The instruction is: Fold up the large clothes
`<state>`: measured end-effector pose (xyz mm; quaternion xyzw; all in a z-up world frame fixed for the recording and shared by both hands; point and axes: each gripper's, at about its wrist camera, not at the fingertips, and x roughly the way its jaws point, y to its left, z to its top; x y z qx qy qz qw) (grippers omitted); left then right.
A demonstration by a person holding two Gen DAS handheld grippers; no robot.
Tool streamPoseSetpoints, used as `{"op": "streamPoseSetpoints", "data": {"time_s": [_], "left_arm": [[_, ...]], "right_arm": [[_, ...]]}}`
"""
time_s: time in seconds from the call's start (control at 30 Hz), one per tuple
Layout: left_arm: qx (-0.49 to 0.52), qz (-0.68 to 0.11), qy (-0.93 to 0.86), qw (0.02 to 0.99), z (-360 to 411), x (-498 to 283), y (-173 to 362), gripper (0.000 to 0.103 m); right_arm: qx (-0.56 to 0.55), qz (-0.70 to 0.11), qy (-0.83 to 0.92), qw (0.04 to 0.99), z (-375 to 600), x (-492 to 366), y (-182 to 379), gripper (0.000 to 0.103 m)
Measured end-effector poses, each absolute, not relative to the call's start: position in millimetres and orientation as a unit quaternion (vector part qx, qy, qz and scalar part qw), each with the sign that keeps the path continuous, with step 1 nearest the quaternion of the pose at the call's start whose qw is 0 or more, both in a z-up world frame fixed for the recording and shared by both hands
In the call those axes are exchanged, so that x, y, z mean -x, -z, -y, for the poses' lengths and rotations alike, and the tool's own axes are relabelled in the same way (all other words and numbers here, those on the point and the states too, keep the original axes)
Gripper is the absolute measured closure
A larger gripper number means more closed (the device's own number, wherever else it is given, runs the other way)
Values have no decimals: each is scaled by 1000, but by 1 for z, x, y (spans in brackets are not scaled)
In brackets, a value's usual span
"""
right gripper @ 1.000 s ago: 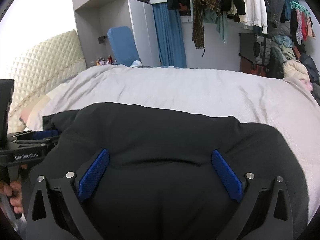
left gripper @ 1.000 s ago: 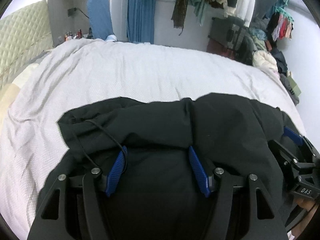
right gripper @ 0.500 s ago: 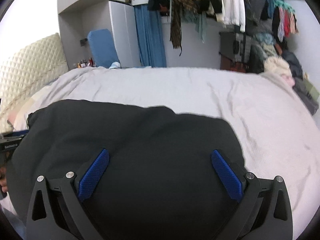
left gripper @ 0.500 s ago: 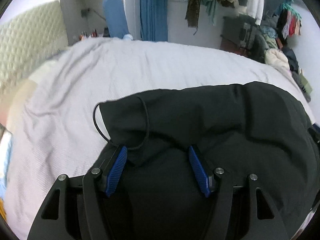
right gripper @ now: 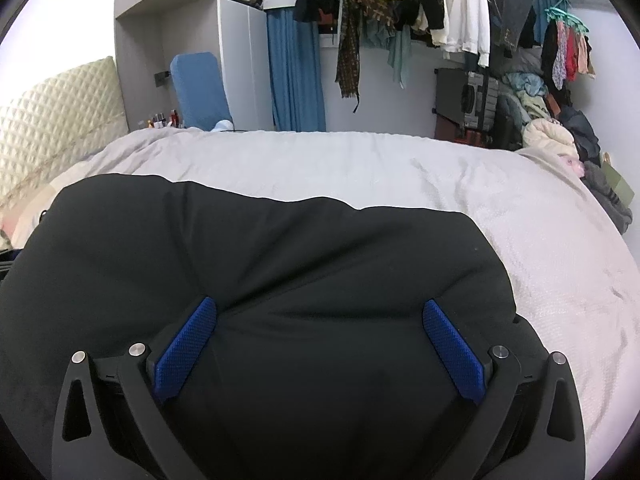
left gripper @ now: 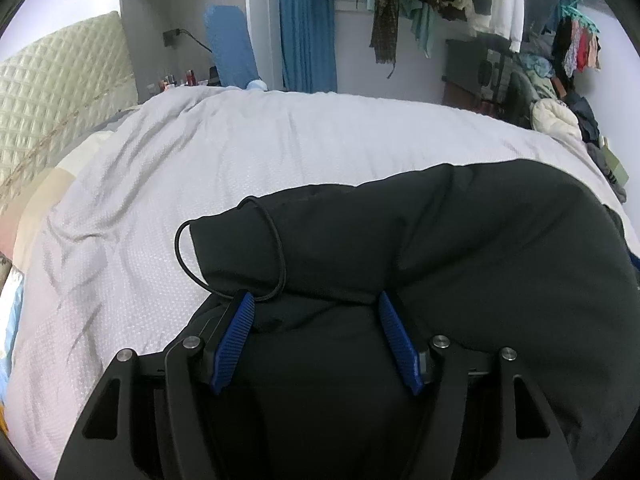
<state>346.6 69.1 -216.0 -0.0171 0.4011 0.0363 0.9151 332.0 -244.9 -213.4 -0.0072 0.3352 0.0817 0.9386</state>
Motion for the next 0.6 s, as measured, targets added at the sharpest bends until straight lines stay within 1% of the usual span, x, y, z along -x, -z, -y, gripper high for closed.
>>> {"op": "streamPoseSetpoints", "data": {"time_s": [0.07, 0.17, 0.27, 0.43, 0.6], "left_arm": [[15, -390, -40, 920, -66, -341, 208, 39], [43, -357, -4, 933, -58, -326, 188, 39], [39, -332, 25, 942, -39, -319, 179, 39], [19, -363, 39, 931, -16, -334, 196, 39], [11, -381, 29, 924, -9, -347, 204, 39]], "right_arm": [[10, -320, -86, 943, 245, -324, 203, 0], [3, -288, -103, 952, 237, -313, 182, 0], [10, -274, -127, 953, 221, -309, 174, 0], [42, -292, -149, 944, 192, -319, 194, 0], [21, -315, -145, 938, 195, -336, 203, 0]]}}
